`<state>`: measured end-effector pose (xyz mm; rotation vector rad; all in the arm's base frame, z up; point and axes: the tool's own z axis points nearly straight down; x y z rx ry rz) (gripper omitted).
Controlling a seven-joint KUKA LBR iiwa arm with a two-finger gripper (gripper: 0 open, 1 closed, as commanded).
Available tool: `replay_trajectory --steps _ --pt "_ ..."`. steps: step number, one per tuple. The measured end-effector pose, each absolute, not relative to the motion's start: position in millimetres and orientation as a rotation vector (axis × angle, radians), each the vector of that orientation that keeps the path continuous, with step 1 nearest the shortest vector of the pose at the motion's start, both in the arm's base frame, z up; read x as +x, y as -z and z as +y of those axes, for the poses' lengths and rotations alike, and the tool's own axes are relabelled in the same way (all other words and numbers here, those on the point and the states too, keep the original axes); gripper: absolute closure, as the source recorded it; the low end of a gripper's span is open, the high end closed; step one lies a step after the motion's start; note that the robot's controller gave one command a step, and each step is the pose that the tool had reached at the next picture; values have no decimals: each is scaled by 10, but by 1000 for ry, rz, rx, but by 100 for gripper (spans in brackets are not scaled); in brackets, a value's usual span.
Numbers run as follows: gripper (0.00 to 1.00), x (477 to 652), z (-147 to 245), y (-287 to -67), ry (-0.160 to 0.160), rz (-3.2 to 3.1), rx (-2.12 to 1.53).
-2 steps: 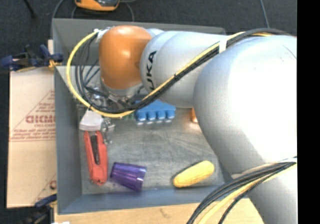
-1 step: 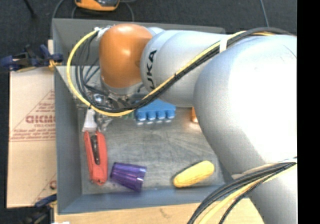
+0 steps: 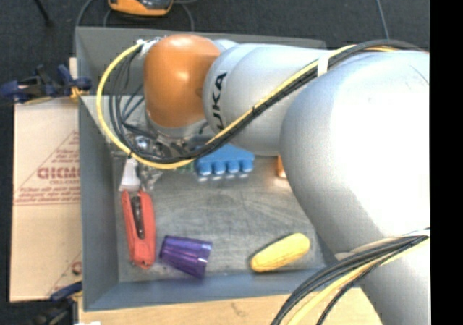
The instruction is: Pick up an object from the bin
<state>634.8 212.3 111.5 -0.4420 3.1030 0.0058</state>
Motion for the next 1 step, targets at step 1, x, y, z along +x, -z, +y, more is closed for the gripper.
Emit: replay_trajectory --steps 1 --pt "100 6348 2114 -1264 -3 3104 -455"
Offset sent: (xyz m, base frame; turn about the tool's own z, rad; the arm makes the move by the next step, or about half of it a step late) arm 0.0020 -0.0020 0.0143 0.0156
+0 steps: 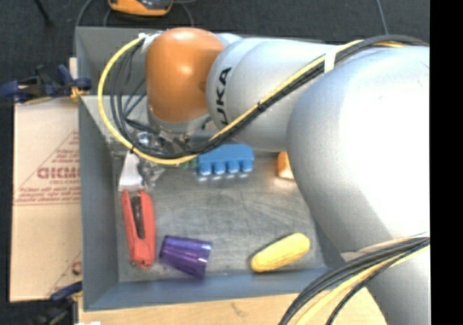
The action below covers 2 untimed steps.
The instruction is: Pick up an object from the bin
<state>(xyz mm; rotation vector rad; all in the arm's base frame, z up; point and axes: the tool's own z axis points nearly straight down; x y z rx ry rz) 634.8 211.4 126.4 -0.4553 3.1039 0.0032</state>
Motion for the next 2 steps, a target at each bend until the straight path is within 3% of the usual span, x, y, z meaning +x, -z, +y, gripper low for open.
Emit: replay_trajectory --steps 1,2 --pt "100 6361 2113 -1393 -5 3105 -445" --pt "100 6364 2110 -1368 -5 3107 -441"
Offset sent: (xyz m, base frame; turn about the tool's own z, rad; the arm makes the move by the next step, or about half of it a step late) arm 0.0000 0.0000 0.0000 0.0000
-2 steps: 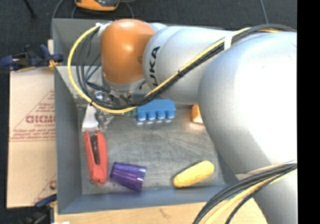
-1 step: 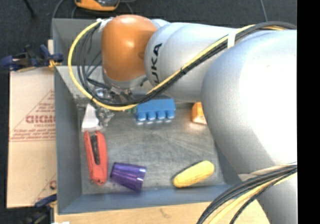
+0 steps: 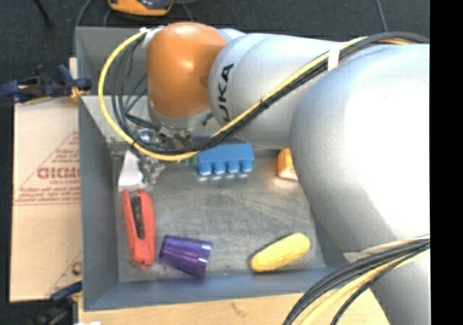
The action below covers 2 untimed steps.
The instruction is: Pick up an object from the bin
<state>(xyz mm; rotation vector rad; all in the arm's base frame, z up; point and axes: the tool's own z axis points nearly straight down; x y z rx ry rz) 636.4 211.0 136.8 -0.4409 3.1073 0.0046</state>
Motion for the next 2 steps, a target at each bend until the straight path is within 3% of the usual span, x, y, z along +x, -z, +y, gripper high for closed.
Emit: replay_trajectory --steps 1,2 --pt "100 6155 2127 -1472 -3 3136 -137" --pt "0 6525 1915 -1852 -2 3110 412"
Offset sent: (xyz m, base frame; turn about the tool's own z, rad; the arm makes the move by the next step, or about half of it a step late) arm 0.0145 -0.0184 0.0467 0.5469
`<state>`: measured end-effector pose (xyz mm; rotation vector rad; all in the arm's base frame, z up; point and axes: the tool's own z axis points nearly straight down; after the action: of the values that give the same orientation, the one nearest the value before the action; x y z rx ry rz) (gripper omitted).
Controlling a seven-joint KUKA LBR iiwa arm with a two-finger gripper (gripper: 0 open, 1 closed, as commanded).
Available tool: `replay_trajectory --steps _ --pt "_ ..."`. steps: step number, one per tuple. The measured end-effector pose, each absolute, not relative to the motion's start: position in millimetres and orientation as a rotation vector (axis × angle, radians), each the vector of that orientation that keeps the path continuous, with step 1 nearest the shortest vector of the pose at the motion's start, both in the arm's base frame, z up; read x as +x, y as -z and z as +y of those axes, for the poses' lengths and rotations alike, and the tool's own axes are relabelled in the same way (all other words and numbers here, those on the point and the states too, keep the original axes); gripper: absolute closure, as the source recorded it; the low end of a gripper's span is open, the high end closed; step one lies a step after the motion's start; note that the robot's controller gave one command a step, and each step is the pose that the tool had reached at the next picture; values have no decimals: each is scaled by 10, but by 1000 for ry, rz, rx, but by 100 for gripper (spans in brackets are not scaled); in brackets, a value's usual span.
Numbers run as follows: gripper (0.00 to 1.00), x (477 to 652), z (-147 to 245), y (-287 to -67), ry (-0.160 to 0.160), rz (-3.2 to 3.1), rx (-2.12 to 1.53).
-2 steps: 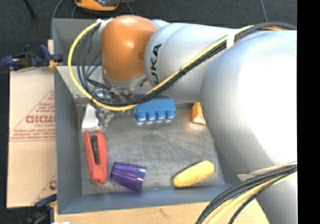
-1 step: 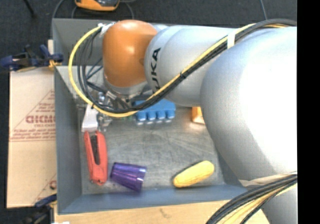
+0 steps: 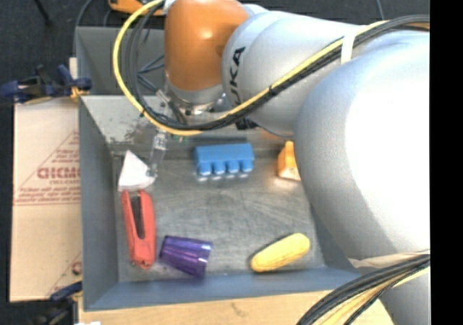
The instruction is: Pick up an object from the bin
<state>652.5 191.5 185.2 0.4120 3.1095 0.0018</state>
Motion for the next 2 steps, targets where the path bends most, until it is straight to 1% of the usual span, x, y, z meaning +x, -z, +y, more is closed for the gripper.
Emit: replay_trajectory --steps 1,2 --pt "0 6524 1912 -1848 0 3110 411" --pt "0 6462 1988 -1312 -3 3112 347"
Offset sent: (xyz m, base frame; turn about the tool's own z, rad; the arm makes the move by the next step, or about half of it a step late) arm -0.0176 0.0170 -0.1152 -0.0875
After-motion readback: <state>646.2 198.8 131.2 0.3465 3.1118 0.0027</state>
